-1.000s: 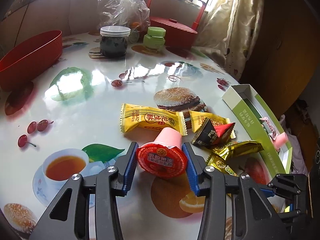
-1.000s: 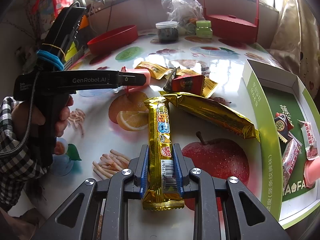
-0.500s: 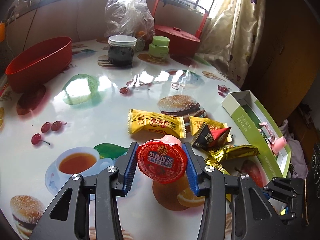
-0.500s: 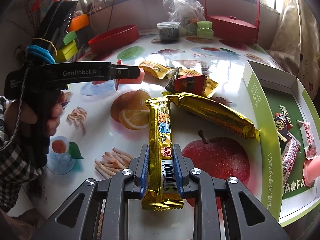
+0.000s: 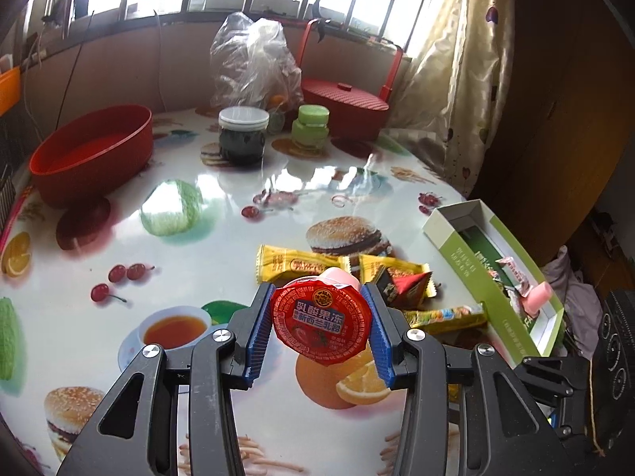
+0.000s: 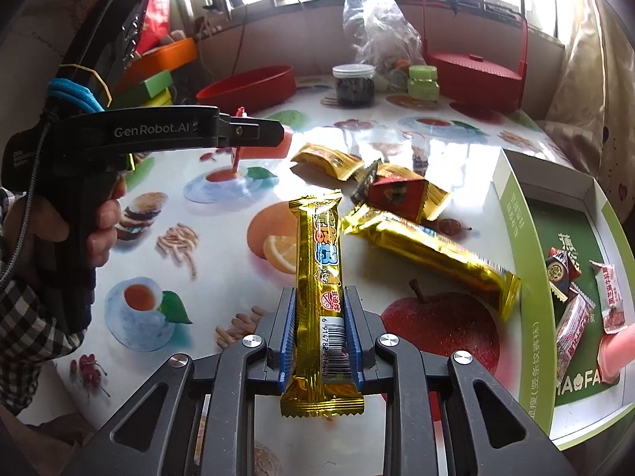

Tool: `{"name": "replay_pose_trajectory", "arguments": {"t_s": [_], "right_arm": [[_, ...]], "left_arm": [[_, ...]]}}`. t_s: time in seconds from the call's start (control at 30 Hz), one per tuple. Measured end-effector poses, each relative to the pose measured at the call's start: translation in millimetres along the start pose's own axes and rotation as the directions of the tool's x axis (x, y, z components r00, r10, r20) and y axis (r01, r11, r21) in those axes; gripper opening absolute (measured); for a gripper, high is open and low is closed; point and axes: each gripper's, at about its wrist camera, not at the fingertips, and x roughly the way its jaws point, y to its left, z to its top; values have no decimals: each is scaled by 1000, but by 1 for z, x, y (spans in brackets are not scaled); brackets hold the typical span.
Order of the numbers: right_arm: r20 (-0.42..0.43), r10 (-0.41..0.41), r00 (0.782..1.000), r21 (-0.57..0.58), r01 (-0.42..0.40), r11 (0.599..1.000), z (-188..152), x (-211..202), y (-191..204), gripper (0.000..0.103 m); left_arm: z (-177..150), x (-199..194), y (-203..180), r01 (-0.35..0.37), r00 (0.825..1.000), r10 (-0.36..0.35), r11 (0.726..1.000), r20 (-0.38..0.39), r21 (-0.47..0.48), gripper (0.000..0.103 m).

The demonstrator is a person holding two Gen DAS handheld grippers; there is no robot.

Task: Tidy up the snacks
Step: 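Carry the gold bar and jelly cup over the green box with both tools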

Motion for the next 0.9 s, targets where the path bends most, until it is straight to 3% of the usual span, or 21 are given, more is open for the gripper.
{"name": "replay_pose_trajectory", "arguments": {"t_s": [0.5, 0.9], "right_arm": [[72, 1, 997, 9, -2, 1000, 3, -20, -5, 22], [89, 104, 991, -38, -101, 994, 4, -25, 10, 22]], "left_arm": [[17, -24, -17, -12, 998, 9, 999, 70, 35, 45], [24, -42, -20, -44, 994, 37, 997, 101, 60, 45]]}}
